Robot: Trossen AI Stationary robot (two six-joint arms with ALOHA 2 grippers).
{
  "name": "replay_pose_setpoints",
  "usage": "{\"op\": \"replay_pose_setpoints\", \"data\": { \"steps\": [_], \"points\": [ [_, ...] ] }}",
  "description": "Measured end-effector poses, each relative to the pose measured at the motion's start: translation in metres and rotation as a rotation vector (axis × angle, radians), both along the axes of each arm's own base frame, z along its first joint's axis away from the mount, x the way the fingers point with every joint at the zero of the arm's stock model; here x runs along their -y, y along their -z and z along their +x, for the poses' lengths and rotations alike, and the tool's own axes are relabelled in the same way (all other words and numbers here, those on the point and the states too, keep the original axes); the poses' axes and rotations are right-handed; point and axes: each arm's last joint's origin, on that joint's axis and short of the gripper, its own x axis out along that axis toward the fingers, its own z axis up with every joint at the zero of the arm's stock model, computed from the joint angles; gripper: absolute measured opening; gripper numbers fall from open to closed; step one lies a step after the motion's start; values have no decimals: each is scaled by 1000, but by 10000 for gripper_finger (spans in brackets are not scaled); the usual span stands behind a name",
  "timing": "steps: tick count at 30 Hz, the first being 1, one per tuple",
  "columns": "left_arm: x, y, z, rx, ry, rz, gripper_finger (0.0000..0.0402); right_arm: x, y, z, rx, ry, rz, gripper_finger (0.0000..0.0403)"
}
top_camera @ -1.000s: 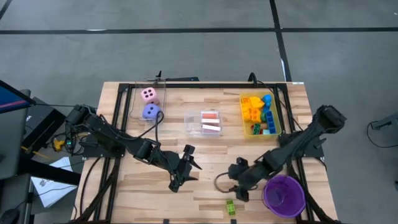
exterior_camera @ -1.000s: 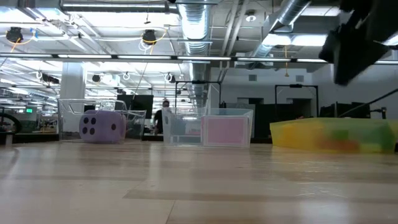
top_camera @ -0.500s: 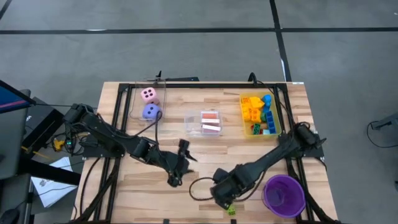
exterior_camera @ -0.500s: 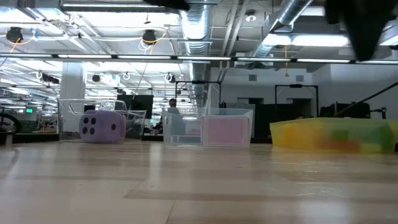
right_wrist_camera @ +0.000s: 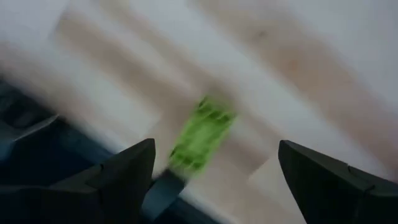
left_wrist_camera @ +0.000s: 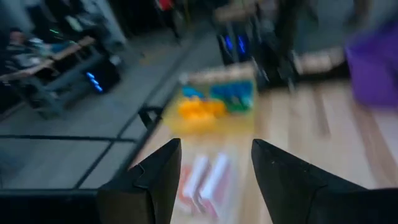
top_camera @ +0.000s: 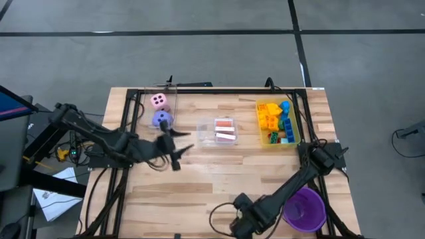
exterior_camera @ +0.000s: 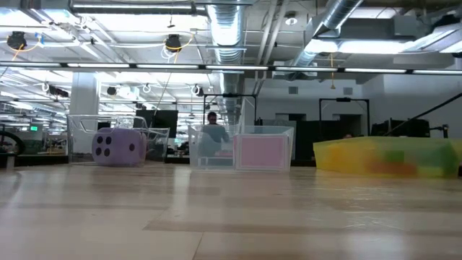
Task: Pick & Place Toys
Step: Put the light green game piece into the yellow bin
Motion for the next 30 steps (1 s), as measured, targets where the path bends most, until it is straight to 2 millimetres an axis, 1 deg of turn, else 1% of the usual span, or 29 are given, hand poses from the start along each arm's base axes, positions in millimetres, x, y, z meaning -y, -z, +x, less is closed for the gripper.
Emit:
{"op": "replay_pose_setpoints", "data": {
  "steps": [2,4,5,7,8,10,12,14,16,19,21,23,30],
  "points": [
    [-8,-7,-7,92,-38,-33,191,-2,4,-6,-22,44,-35,333],
    [-16,-12,-13,172,-62,-65,191,-6,8,-2,-5,93,-14,332],
    [-19,-13,-15,197,-73,-74,191,-6,10,-4,-20,105,-23,331],
    [-25,-14,-16,244,-95,-86,191,-9,15,-2,-21,130,-8,331],
    [-27,-12,-17,244,-99,-74,191,-10,16,1,-9,143,10,331],
    [-31,-11,-15,260,-110,-47,191,-9,18,0,-29,159,-3,331],
    [-35,-11,-14,274,-110,-27,191,-11,25,5,-17,181,21,331],
    [-36,-13,-13,290,-90,-21,191,-10,33,4,-49,197,-7,330],
    [-39,-15,-12,306,-77,-23,191,-14,41,9,-36,205,20,331],
    [-41,-16,-11,316,-58,-27,191,-15,46,8,-65,209,16,331],
    [-41,-16,-11,316,-59,-26,191,-17,49,10,-54,222,31,330],
    [-41,-16,-11,318,-59,-25,191,-18,51,5,-80,227,5,330],
    [-41,-17,-11,323,-58,-22,191,-23,52,0,-81,246,0,330]
  ]
}}
